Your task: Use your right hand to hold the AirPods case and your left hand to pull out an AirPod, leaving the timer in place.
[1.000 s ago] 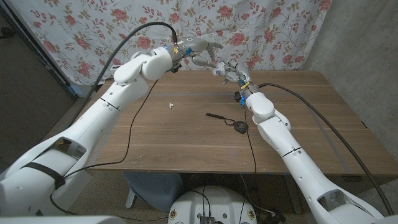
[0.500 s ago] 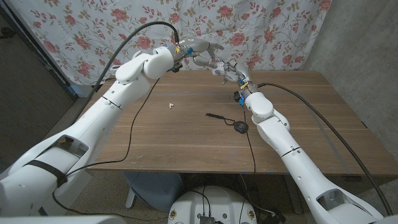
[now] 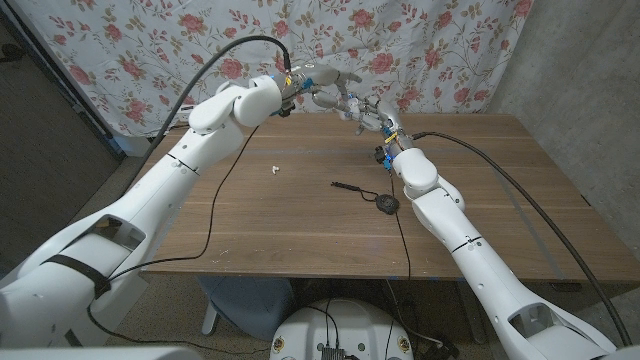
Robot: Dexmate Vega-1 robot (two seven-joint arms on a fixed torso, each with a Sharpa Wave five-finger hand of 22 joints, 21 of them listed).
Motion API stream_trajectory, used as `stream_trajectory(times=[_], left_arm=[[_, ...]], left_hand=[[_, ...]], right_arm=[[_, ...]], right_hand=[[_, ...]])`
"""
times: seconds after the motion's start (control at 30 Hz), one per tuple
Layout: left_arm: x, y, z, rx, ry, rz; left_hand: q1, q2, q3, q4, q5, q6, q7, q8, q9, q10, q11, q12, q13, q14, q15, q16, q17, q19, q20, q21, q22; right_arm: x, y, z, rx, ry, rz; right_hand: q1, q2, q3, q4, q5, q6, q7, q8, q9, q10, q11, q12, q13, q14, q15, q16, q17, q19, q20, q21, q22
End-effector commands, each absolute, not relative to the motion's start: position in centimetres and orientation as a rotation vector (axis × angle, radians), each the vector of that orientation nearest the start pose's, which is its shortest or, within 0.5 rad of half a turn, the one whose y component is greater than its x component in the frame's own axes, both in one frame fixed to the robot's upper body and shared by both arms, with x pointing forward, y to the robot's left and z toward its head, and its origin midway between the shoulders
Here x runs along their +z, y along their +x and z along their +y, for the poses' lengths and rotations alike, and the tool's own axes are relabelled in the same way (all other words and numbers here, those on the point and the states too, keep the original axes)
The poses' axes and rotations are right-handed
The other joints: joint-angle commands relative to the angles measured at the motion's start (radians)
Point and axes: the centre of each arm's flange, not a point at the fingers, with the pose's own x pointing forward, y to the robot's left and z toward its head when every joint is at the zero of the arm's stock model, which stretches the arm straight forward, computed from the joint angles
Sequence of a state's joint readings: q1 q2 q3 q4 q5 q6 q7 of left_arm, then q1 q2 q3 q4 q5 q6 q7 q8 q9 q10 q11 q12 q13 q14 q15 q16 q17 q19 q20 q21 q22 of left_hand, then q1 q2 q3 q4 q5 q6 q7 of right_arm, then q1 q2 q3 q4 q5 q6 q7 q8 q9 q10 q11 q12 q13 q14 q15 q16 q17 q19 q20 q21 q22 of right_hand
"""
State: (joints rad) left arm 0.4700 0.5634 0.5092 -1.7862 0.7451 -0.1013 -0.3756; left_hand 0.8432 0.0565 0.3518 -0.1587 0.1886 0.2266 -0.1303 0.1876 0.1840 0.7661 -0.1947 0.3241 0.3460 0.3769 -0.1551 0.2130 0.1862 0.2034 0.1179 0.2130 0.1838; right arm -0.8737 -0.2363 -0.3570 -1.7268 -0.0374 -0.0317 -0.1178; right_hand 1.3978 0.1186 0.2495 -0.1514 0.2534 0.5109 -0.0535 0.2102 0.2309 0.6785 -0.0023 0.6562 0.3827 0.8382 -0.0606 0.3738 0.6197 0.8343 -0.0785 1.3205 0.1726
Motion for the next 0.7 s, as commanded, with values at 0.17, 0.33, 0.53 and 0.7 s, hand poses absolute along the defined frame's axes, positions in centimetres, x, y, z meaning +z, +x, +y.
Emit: stream_trajectory(times=[0.17,0.33,0.53,0.7], left_arm=[[19.47,54.12,10.79,-0.123,1.633,-1.001],[19.46,54.24,10.70,-0.130,1.620,-1.000],[19.35,54.18,10.55,-0.122,1.633,-1.004],[19.36,54.13,10.52,-0.112,1.630,-1.011]], left_hand=[[0.011,-0.001,0.014,0.000,0.006,-0.009,0.006,0.002,0.001,0.009,-0.002,-0.008,0.003,0.000,-0.001,0.000,0.004,-0.003,0.004,-0.004,0.005],[0.012,-0.001,0.015,0.000,0.006,-0.011,0.009,0.002,0.001,0.010,0.000,-0.010,0.004,0.001,-0.001,0.001,0.004,-0.002,0.003,-0.003,0.005],[0.011,-0.002,0.015,0.000,0.006,-0.011,0.010,0.003,0.001,0.008,0.001,-0.012,0.004,0.000,-0.001,0.000,0.003,-0.002,0.003,-0.003,0.005],[0.011,-0.003,0.017,0.000,0.006,-0.011,0.010,0.004,0.001,-0.004,0.012,-0.020,0.005,0.000,0.000,0.000,0.003,-0.002,0.003,-0.003,0.005]], right_arm=[[6.44,57.77,-12.75,0.148,-0.350,-0.828],[6.44,57.69,-12.77,0.154,-0.348,-0.828],[6.45,57.64,-12.77,0.161,-0.351,-0.828],[6.44,57.63,-12.74,0.170,-0.356,-0.826]], right_hand=[[0.009,0.009,0.003,-0.005,0.009,0.004,-0.002,-0.006,0.002,0.119,-0.116,0.008,0.012,0.052,-0.172,-0.002,0.003,-0.294,-0.103,0.005,0.001],[0.009,0.009,0.003,-0.005,0.009,0.006,-0.003,-0.005,0.002,0.120,-0.115,0.007,0.011,0.052,-0.172,-0.002,0.003,-0.295,-0.103,0.005,0.001],[0.009,0.008,0.003,-0.005,0.010,0.007,-0.003,-0.005,0.002,0.119,-0.116,0.006,0.011,0.051,-0.173,-0.001,0.004,-0.296,-0.103,0.006,0.002],[0.009,0.008,0.003,-0.005,0.010,0.007,-0.003,-0.005,0.002,0.119,-0.116,0.005,0.011,0.051,-0.172,-0.001,0.004,-0.298,-0.103,0.007,0.002]])
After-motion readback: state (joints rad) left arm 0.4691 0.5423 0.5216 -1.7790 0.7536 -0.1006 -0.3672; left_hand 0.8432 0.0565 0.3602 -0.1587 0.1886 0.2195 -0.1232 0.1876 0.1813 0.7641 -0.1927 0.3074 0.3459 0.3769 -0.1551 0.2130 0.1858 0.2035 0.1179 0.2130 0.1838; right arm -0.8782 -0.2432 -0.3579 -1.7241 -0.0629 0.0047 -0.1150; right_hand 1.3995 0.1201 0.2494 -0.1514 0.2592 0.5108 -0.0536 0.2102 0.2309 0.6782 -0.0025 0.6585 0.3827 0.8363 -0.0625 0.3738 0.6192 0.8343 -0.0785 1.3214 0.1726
